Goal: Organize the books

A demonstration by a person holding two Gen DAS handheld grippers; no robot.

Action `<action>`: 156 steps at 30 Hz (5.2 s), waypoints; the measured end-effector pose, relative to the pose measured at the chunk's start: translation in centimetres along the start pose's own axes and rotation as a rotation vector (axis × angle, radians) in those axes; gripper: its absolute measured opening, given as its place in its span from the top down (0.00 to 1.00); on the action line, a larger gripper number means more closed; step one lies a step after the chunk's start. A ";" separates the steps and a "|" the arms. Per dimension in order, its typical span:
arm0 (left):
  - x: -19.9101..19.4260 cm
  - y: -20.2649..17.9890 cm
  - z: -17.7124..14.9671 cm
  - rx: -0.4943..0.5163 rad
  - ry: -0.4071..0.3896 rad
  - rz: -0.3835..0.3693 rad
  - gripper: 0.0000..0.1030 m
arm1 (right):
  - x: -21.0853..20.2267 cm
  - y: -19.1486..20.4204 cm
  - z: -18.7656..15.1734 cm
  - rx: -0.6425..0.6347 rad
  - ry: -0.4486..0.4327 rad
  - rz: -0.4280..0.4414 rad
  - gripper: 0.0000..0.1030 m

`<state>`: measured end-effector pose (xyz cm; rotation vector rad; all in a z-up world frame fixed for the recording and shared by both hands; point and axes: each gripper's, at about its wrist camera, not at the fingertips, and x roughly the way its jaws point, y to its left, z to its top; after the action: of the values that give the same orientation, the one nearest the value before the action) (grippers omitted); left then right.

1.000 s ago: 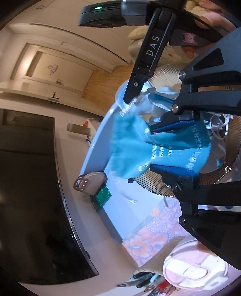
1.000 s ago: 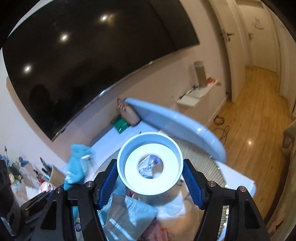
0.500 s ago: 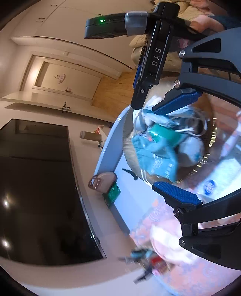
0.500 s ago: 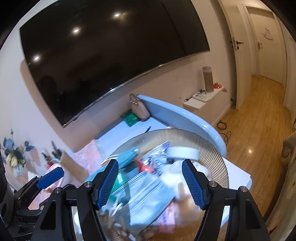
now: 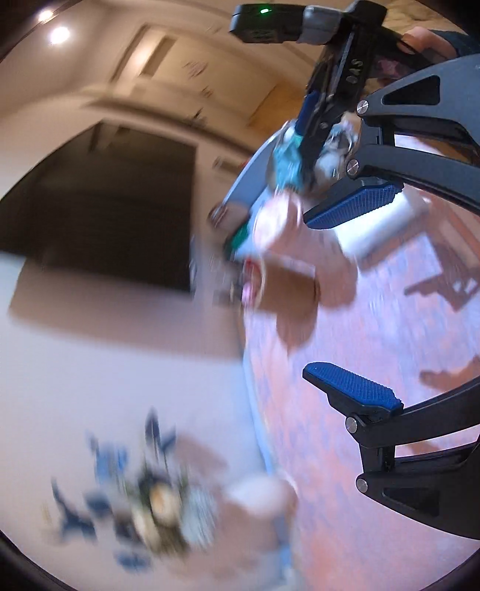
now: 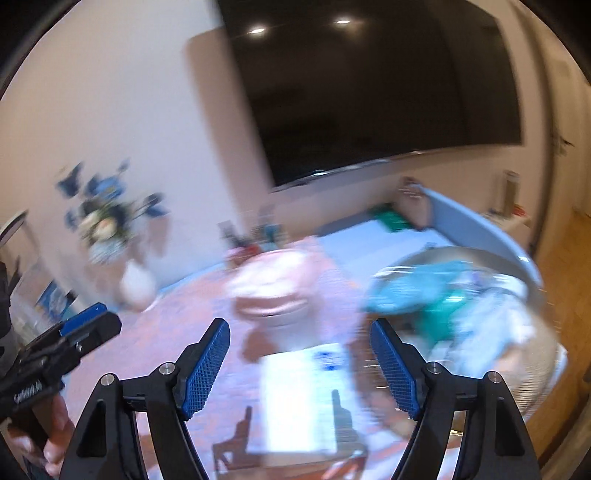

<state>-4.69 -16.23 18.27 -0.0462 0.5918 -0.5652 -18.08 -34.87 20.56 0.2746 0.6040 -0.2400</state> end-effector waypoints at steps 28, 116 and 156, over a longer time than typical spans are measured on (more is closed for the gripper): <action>1.8 19.8 -11.5 -0.232 0.016 0.506 0.20 | 14.9 21.8 -9.4 -0.352 0.077 0.174 0.17; 3.9 20.2 -12.1 -0.244 0.131 0.493 0.16 | 18.6 21.0 -11.5 -0.332 0.160 0.135 0.07; 4.4 20.5 -11.9 -0.225 0.171 0.544 0.16 | 18.7 21.1 -11.7 -0.332 0.165 0.130 0.07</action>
<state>1.98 0.28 2.02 -0.0470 0.7972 0.0280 -2.99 -13.95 4.21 0.0122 0.7745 0.0109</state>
